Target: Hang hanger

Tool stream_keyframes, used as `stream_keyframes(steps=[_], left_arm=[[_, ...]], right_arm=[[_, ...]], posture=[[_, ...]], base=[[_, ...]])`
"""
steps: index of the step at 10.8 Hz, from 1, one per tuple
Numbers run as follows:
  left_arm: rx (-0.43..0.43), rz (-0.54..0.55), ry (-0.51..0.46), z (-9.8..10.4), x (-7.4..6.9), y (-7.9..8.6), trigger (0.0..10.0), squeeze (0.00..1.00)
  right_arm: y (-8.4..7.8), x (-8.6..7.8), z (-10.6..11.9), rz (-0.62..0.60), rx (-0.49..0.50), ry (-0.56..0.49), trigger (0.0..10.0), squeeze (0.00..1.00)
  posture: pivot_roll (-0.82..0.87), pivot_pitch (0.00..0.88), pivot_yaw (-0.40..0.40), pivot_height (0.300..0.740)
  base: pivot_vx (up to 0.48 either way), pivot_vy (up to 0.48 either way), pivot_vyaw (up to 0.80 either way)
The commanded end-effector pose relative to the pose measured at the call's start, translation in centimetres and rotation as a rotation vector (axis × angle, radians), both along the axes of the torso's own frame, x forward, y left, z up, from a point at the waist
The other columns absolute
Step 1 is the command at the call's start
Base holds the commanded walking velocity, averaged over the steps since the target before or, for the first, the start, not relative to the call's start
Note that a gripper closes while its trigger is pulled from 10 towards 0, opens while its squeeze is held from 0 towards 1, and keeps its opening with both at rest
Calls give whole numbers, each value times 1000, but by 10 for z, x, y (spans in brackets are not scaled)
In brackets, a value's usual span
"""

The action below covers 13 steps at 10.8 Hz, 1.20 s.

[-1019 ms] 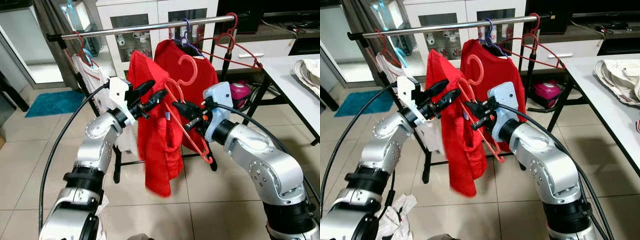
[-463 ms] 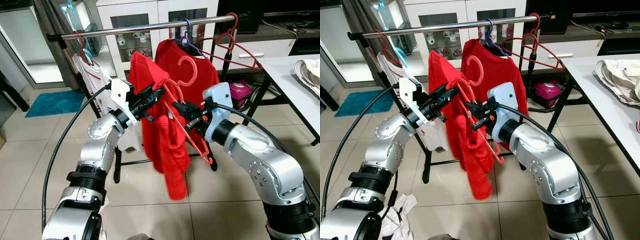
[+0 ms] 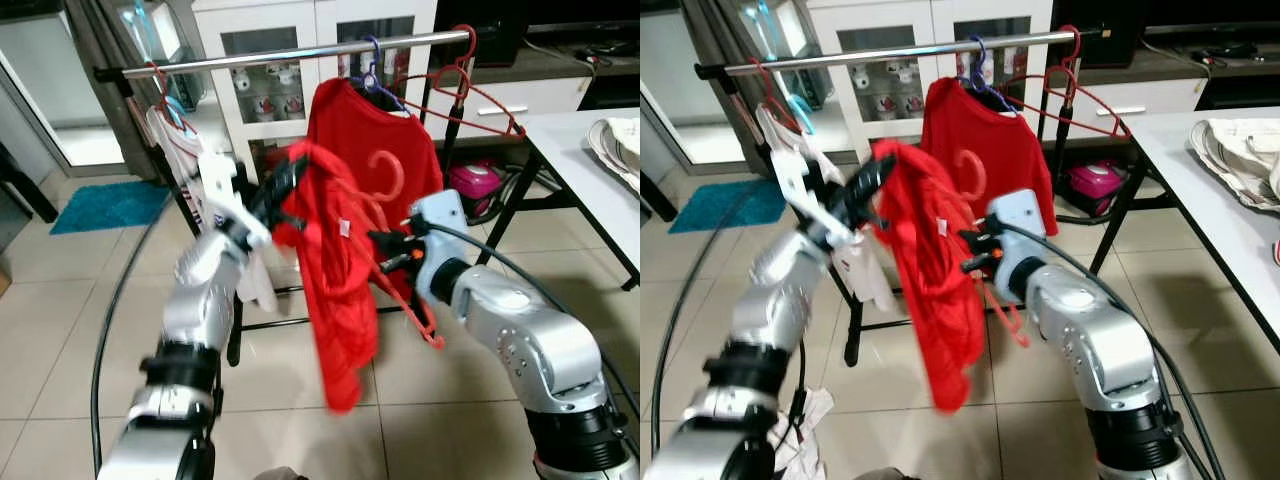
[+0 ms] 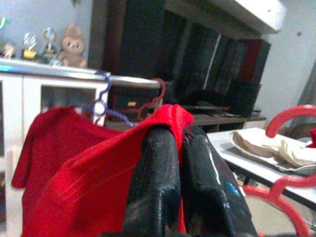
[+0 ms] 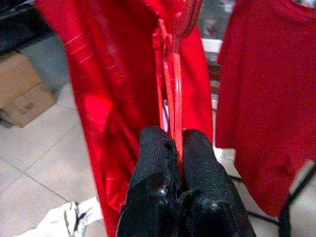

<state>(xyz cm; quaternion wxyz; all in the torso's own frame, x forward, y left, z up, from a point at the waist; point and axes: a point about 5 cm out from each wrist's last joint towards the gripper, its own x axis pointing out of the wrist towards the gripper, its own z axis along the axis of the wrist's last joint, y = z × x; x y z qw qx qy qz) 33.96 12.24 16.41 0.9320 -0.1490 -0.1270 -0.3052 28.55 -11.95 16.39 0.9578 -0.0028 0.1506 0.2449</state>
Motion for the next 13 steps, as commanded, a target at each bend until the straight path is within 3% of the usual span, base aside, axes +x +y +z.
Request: stream_keyframes(steps=[1, 3, 6, 9, 10, 11, 12, 13], left_arm=[[-1, 35, -20, 5, 0, 3, 0, 0], [23, 9, 4, 2, -3, -1, 0, 0], [182, -99, 125, -26, -12, -19, 0, 0], [233, -4, 190, -34, -10, -17, 0, 0], [244, -5, 187, -34, -11, -17, 1961, 0], [239, -8, 176, -31, -11, -17, 10000, 0], [231, -43, 172, -29, -12, -18, 10000, 0], [246, -112, 176, -30, -19, -21, 10000, 1000]], right_arm=[[-5, 4, 2, -47, -17, 7, 10000, 0], [-10, 7, 3, -93, -30, -6, 10000, 0], [4, 9, 24, -36, 58, -106, 10000, 0], [6, 9, 28, -37, 74, -149, 10000, 0], [7, 9, 29, -28, 79, -155, 10000, 0], [8, 9, 29, -17, 84, -157, 10000, 0], [9, 9, 29, -14, 86, -158, 10000, 0], [10, 9, 29, -12, 89, -161, 10000, 0]], posture=[[-69, 0, 103, 740], [-68, 0, 97, 740], [-71, 0, 101, 740], [-68, 0, 103, 740], [-67, 0, 105, 740], [-66, 0, 105, 740], [-65, 0, 106, 740], [-65, 0, 109, 740]], base=[[0, 0, 0], [0, 0, 0], [0, 0, 0], [0, 0, 0], [0, 0, 0], [0, 0, 0], [0, 0, 0], [0, 0, 0]])
